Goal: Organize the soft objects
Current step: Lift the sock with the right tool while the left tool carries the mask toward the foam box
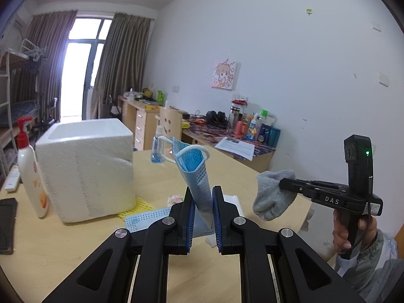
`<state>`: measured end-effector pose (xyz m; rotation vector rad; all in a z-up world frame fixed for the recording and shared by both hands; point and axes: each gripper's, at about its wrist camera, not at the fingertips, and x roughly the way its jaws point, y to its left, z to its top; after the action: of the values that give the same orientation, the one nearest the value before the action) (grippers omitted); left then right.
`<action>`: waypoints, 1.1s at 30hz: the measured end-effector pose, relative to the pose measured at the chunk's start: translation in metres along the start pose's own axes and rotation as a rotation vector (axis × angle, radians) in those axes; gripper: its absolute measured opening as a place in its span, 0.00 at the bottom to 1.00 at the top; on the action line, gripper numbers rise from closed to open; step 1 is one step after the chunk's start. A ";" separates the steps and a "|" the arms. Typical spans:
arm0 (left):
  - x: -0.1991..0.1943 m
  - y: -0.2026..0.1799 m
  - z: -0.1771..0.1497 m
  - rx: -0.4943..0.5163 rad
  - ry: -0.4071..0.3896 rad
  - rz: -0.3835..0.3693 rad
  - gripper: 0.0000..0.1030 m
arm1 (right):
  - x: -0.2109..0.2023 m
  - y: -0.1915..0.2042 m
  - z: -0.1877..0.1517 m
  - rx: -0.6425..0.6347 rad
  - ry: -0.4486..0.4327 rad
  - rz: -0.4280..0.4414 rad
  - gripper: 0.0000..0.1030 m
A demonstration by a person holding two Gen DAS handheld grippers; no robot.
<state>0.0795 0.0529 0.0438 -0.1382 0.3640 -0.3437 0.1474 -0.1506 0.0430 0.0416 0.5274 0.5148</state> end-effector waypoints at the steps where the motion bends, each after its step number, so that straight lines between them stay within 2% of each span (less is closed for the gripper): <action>1: -0.001 0.001 0.000 0.005 -0.002 0.010 0.14 | -0.001 0.001 0.000 0.003 -0.005 0.009 0.10; 19: -0.050 -0.001 0.005 0.067 -0.085 0.234 0.14 | -0.022 0.038 0.001 -0.043 -0.094 0.115 0.10; 24: -0.066 0.000 0.002 0.076 -0.108 0.335 0.14 | -0.022 0.056 -0.002 -0.069 -0.106 0.142 0.10; 33: -0.089 0.019 -0.010 0.026 -0.135 0.422 0.14 | -0.020 0.077 -0.003 -0.101 -0.109 0.187 0.10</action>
<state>0.0036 0.1015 0.0599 -0.0556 0.2465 0.0773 0.0957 -0.0937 0.0624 0.0227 0.3924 0.7171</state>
